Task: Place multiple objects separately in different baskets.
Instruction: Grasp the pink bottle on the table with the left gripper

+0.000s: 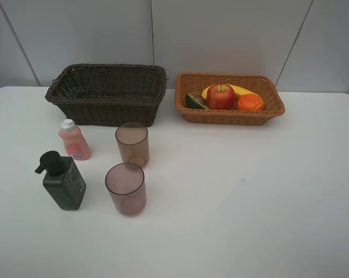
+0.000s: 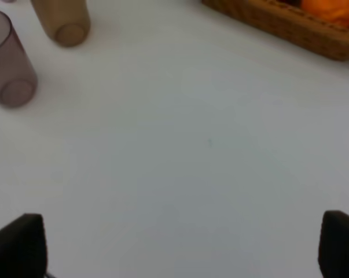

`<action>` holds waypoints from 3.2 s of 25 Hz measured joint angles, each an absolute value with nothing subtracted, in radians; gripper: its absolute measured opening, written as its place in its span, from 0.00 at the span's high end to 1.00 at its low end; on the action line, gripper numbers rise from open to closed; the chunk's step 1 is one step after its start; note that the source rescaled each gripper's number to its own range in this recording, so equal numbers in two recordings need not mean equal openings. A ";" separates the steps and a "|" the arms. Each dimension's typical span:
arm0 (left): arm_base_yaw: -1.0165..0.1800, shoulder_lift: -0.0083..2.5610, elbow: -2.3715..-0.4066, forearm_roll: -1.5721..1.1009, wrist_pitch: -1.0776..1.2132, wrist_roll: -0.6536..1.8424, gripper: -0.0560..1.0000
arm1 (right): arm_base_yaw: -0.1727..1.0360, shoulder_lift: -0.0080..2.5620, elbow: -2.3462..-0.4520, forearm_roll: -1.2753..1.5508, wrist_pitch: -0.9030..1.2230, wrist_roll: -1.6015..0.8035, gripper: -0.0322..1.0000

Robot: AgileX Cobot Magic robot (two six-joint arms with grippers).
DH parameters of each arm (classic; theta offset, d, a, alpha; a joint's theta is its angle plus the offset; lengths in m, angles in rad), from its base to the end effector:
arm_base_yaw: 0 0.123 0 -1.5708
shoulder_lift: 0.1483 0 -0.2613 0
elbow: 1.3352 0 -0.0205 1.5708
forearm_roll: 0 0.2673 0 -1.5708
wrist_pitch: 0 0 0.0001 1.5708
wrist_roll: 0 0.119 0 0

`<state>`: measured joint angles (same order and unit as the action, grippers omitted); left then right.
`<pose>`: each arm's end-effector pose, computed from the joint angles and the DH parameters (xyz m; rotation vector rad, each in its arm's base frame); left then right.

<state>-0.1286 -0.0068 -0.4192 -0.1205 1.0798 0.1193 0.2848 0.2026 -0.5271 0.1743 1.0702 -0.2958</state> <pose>0.0619 -0.0207 0.2457 0.2655 2.1179 -0.1523 0.0763 0.0412 0.2672 -0.6268 2.1317 0.2100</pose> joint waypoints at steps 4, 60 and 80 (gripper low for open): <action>-0.129 -0.007 -0.419 -0.121 1.080 0.119 0.02 | 0.285 0.117 -0.527 0.174 1.068 -0.292 0.02; -0.129 -0.007 -0.419 -0.121 1.080 0.119 0.02 | -0.037 -0.003 -0.526 0.148 1.064 -0.280 0.02; -0.129 -0.007 -0.419 -0.121 1.078 0.114 0.02 | -0.037 -0.003 -0.526 0.148 1.064 -0.280 0.02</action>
<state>-0.1286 -0.0068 -0.4192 -0.1205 1.0776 0.1141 -0.0371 -0.0033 -0.5261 0.1481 1.0643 -0.2803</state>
